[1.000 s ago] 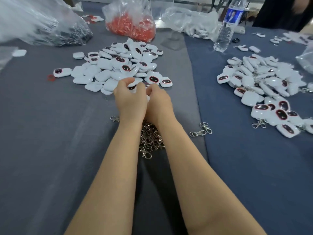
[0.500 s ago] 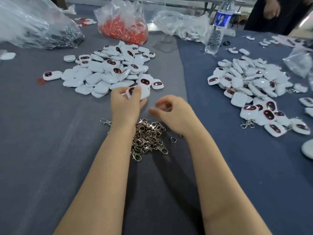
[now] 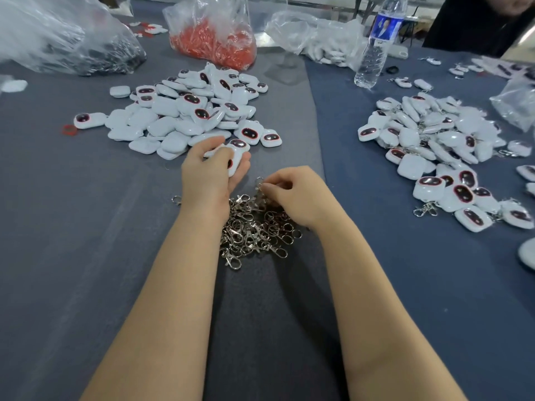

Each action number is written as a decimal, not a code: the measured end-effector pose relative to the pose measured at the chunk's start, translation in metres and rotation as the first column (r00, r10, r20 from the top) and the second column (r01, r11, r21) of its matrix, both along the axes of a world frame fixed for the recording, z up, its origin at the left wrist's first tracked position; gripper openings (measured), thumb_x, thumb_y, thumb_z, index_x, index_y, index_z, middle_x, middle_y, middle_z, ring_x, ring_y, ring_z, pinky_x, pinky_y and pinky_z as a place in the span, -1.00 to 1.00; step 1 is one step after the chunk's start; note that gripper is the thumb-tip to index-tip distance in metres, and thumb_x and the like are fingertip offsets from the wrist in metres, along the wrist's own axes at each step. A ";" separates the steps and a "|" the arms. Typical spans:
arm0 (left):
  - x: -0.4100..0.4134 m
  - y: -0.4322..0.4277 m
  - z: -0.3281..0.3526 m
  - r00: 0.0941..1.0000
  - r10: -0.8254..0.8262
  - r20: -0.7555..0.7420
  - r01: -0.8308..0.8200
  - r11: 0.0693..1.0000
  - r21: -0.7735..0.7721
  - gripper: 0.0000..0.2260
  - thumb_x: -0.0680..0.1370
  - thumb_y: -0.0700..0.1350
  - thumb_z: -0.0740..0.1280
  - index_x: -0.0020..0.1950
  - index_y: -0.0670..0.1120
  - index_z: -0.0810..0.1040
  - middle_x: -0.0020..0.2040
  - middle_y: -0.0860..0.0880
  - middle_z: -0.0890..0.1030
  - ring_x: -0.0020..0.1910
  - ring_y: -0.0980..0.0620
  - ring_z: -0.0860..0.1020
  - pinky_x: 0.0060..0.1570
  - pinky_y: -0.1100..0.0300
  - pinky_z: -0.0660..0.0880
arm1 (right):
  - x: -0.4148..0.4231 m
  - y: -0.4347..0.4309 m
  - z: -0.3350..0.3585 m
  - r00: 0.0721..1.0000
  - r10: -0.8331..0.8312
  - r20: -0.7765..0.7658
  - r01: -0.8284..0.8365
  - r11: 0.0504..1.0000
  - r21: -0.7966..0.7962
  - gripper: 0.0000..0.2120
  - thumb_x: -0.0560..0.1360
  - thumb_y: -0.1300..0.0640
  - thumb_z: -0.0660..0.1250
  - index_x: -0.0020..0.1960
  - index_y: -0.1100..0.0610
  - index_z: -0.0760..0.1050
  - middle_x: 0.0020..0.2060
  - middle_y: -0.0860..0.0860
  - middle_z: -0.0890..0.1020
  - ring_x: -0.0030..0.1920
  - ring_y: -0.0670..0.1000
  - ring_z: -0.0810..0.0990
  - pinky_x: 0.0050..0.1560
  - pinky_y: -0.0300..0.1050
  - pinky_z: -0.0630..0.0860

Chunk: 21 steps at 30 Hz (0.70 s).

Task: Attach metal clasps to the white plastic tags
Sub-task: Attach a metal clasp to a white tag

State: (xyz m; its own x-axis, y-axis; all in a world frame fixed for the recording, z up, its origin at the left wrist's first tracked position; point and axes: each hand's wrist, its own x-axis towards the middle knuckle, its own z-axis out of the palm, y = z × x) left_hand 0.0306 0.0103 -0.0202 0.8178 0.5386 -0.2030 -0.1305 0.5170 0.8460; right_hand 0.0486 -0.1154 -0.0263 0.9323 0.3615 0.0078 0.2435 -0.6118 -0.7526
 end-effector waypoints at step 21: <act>-0.001 -0.008 -0.005 0.986 -0.083 -0.145 0.150 0.821 0.550 -0.91 0.51 -0.15 0.34 -0.16 0.01 0.60 -0.24 0.10 0.53 -0.17 0.10 0.53 0.05 0.12 0.54 | 0.003 -0.001 0.003 0.988 -0.140 0.063 0.113 0.940 0.321 -0.83 0.56 0.20 0.27 -0.17 -0.02 0.50 -0.31 -0.12 0.60 -0.25 -0.15 0.56 -0.07 -0.15 0.54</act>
